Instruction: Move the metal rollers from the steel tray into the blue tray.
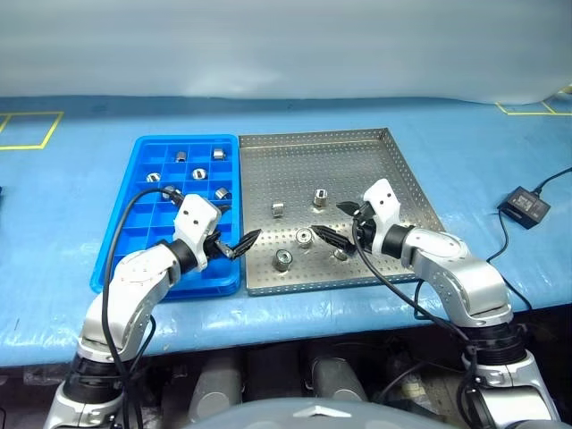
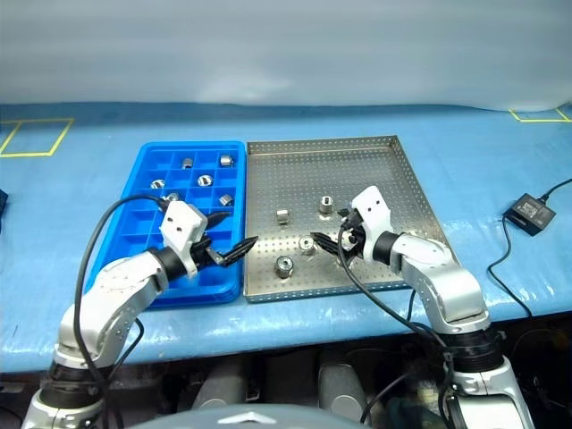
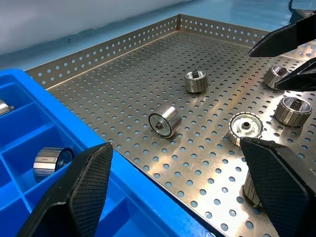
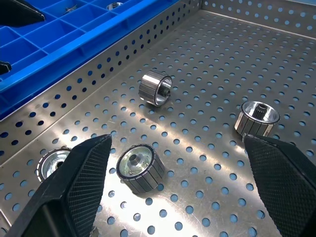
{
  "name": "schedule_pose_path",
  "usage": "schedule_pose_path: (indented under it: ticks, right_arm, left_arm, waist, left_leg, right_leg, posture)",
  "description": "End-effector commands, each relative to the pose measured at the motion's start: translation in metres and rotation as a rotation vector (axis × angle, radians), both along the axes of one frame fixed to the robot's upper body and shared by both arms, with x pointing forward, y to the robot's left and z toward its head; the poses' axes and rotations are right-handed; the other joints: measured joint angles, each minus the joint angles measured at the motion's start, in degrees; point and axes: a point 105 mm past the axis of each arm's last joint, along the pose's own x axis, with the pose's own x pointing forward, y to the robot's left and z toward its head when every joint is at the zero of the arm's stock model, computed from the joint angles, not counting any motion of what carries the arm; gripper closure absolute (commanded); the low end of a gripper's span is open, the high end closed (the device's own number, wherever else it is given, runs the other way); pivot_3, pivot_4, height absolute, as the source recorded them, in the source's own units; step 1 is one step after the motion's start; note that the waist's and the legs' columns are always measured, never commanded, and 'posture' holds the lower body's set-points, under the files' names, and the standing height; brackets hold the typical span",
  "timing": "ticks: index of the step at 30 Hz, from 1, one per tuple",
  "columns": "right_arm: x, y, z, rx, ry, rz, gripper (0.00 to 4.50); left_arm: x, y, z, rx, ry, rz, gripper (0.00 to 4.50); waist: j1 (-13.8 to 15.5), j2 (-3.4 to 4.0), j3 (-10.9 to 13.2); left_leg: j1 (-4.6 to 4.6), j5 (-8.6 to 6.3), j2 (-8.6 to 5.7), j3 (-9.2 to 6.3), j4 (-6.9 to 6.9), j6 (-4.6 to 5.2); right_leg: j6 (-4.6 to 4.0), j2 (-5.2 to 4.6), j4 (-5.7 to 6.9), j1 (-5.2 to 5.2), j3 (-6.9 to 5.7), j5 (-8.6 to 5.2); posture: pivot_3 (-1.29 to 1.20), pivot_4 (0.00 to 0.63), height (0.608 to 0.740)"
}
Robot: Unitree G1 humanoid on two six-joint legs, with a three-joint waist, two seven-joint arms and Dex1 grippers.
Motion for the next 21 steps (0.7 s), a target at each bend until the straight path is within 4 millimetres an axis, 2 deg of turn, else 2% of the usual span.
schedule_pose_path:
  ticks: [1, 2, 5, 8, 12, 21]
  right_arm:
    - [0.000, 0.000, 0.015, 0.010, -0.066, 0.003, 0.00]
    - [0.000, 0.001, 0.015, 0.010, -0.067, 0.002, 0.00]
    - [-0.001, 0.002, 0.014, 0.014, -0.068, 0.001, 0.00]
    - [-0.003, 0.005, 0.012, 0.018, -0.067, -0.001, 0.00]
    - [-0.008, 0.007, 0.009, 0.033, -0.068, -0.017, 0.00]
    - [-0.017, 0.011, -0.002, 0.035, -0.061, -0.050, 0.00]
  left_arm:
    - [0.001, -0.003, 0.013, -0.002, -0.055, -0.020, 0.03]
    - [0.001, -0.006, 0.014, -0.007, -0.056, -0.025, 0.03]
    - [0.001, -0.030, 0.019, -0.039, -0.046, -0.123, 0.03]
    - [-0.001, -0.049, 0.013, 0.013, -0.015, -0.234, 0.03]
    - [0.015, -0.053, -0.010, 0.153, 0.084, -0.193, 0.03]
    - [0.013, -0.052, -0.035, 0.343, 0.223, -0.264, 0.03]
  waist:
    - [-0.01, 0.00, 0.00]
    - [-0.01, 0.00, 0.00]
    - [0.26, 0.00, 0.00]
    - [0.14, -0.01, -0.01]
    - [-0.50, -0.01, -0.01]
    - [-3.10, 0.01, -0.02]
  left_leg:
    - [0.00, 0.00, 0.00, 0.00, 0.00, 0.00]
    - [0.00, 0.00, 0.00, 0.00, 0.00, 0.00]
    - [-0.01, 0.00, -0.01, -0.03, 0.02, 0.00]
    - [0.00, 0.00, -0.05, -0.03, 0.07, 0.00]
    - [0.00, 0.00, -0.06, -0.06, 0.06, 0.01]
    - [0.02, 0.00, -0.01, -0.08, 0.04, 0.00]
  right_leg:
    - [0.00, 0.00, 0.00, 0.00, 0.00, 0.00]
    - [0.00, 0.00, 0.00, 0.00, 0.00, 0.00]
    - [0.00, 0.00, 0.00, 0.02, -0.02, 0.00]
    - [0.01, 0.00, -0.01, 0.07, 0.00, 0.00]
    - [0.02, 0.11, 0.00, 0.07, 0.00, -0.01]
    - [0.03, 0.15, 0.06, 0.05, 0.06, -0.01]
  posture:
    - [-0.03, 0.150, 0.740]
    - [-0.03, 0.150, 0.740]
    - [-0.04, 0.150, 0.740]
    - [-0.07, 0.150, 0.740]
    - [-0.10, 0.150, 0.740]
    - [-0.17, 0.150, 0.740]
